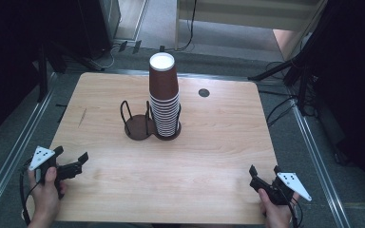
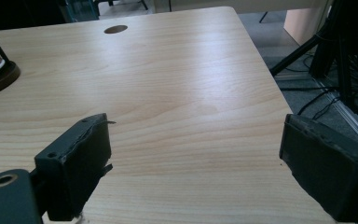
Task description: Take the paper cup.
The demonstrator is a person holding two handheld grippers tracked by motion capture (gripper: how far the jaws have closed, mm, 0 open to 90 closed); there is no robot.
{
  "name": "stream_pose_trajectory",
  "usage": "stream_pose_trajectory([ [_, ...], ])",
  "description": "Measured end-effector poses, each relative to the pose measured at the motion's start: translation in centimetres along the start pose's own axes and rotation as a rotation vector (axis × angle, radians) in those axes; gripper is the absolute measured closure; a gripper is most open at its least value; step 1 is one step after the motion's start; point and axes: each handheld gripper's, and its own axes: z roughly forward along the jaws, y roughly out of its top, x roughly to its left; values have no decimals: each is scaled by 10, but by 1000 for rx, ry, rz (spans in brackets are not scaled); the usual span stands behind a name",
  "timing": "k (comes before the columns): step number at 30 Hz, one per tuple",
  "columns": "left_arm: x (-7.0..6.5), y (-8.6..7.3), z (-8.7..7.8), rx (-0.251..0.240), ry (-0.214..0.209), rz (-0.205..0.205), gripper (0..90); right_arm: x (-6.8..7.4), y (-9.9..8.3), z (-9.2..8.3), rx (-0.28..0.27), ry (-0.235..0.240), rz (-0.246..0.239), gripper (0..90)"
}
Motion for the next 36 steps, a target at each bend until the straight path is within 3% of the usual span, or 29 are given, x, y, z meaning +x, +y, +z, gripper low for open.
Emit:
stream_pose_trajectory([
  [6, 1, -1, -1, 2, -4, -12, 0, 7, 7, 1, -6, 24, -23, 89],
  [7, 2, -2, -1, 0, -6, -20, 0, 13, 15, 0, -23, 19, -79, 89],
  [15, 1, -2, 1, 10, -2, -11, 0, 25, 39, -6, -78, 75, -47, 94],
  [22, 2, -2, 2, 13, -4, -26, 0, 38, 57, -8, -76, 92, -31, 120],
  [27, 3, -2, 2, 14, -8, -35, 0, 56, 68, -4, -88, 111, -72, 120],
  [36, 5, -2, 2, 20, -20, -57, 0, 82, 79, 6, -80, 143, -104, 109],
])
